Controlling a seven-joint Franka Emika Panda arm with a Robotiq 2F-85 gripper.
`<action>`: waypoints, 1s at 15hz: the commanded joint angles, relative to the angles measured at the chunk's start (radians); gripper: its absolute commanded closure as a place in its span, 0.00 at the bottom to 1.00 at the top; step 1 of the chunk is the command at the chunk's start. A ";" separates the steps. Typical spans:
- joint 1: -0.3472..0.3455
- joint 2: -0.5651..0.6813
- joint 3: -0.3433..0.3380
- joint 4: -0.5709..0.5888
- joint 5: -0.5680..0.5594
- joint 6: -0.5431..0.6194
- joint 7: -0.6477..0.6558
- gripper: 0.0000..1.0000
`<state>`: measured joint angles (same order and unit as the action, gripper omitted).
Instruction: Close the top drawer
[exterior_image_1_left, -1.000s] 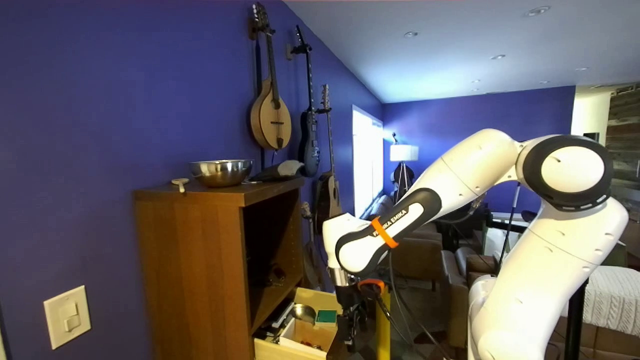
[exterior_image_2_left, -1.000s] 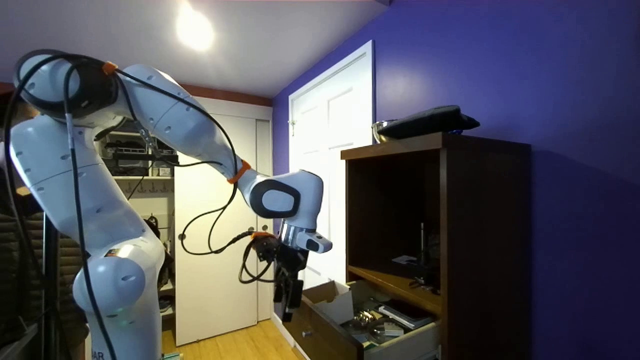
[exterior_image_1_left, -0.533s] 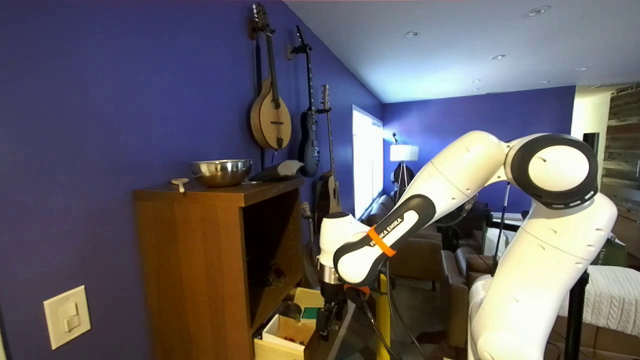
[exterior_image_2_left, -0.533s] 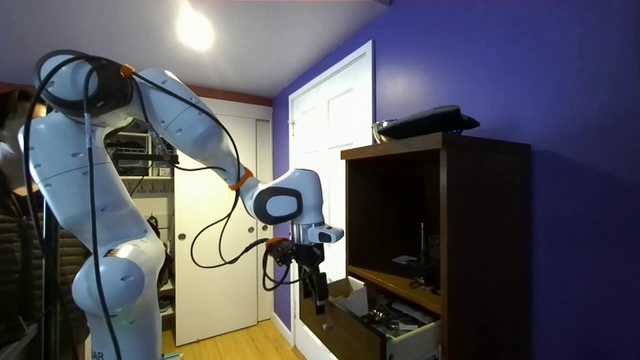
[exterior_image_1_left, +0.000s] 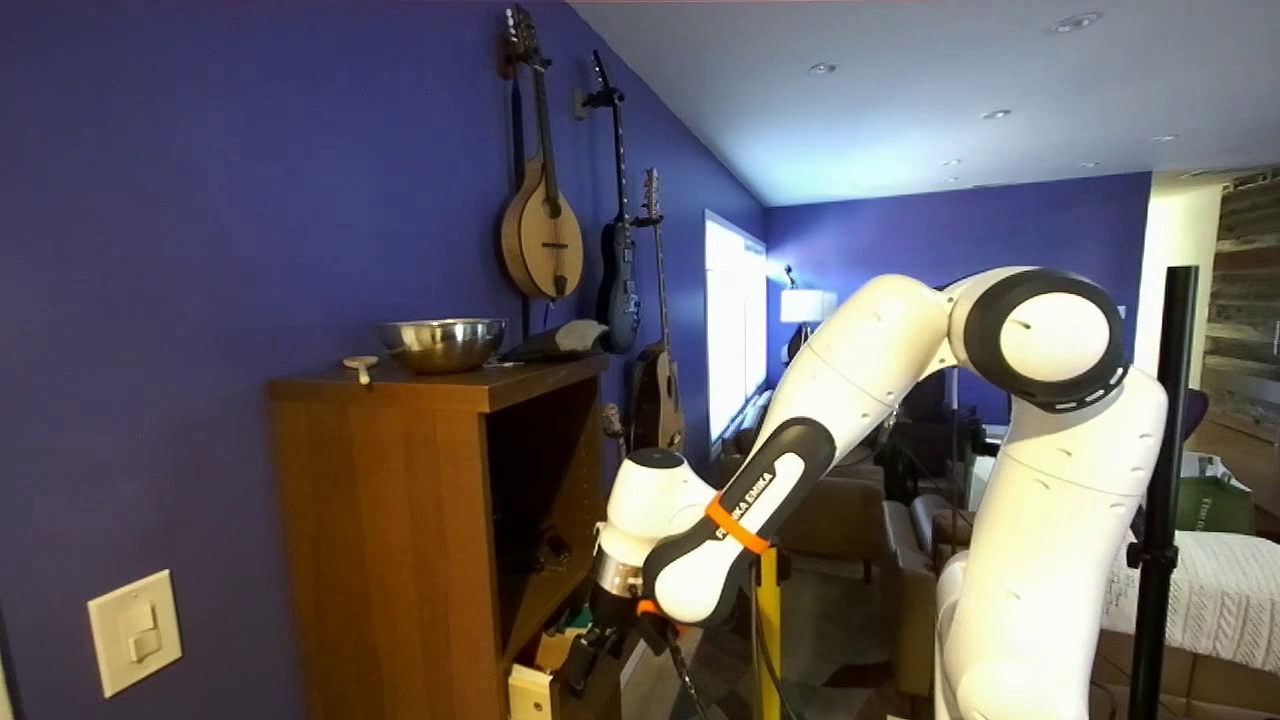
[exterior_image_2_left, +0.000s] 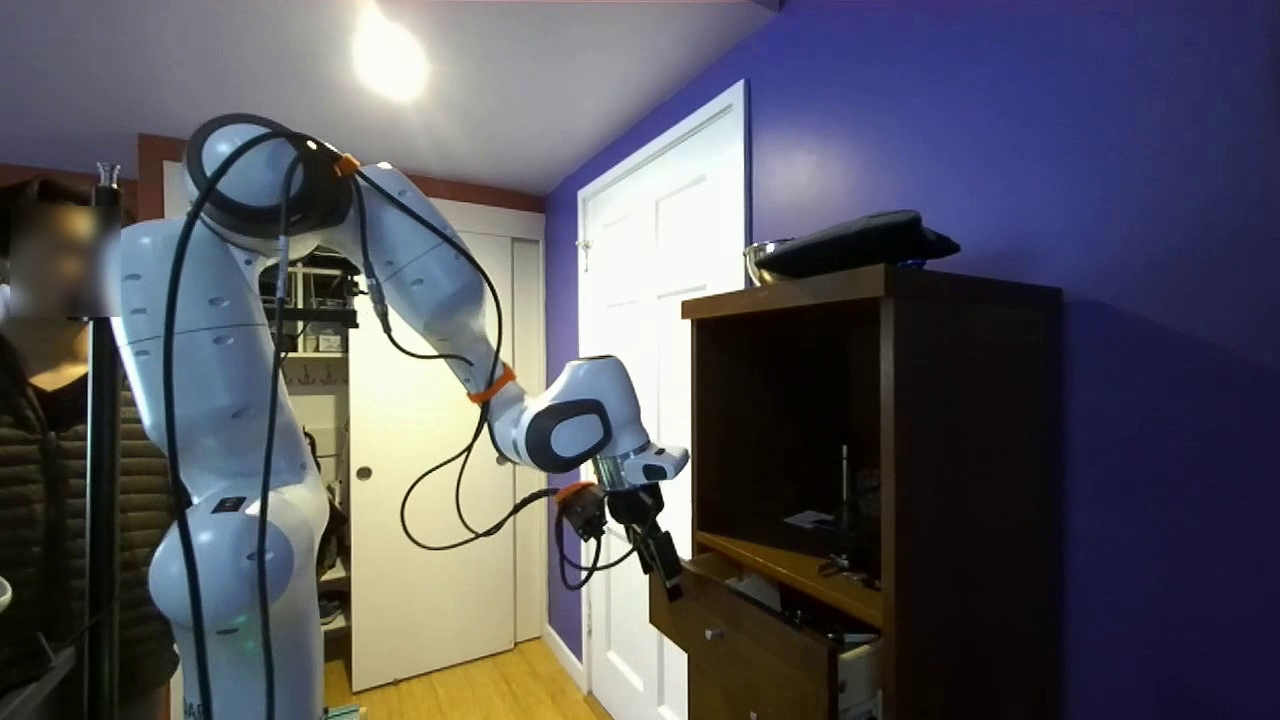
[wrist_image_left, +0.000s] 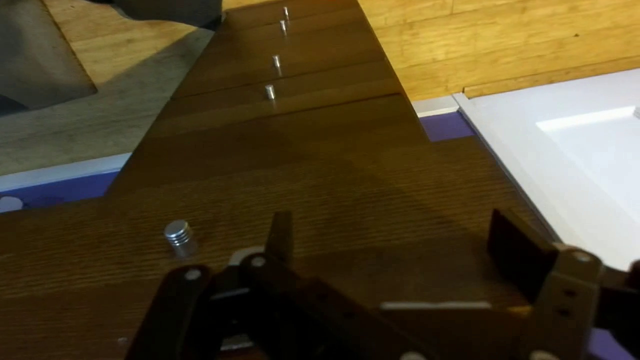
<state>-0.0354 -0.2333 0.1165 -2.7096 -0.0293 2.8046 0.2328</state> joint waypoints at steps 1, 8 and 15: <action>-0.037 0.092 0.027 0.084 -0.065 0.075 0.099 0.00; -0.089 0.095 0.023 0.147 -0.135 0.048 0.214 0.00; 0.013 -0.048 -0.098 0.103 0.114 -0.375 -0.130 0.00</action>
<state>-0.0296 -0.2822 0.0257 -2.6074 0.0886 2.4296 0.0986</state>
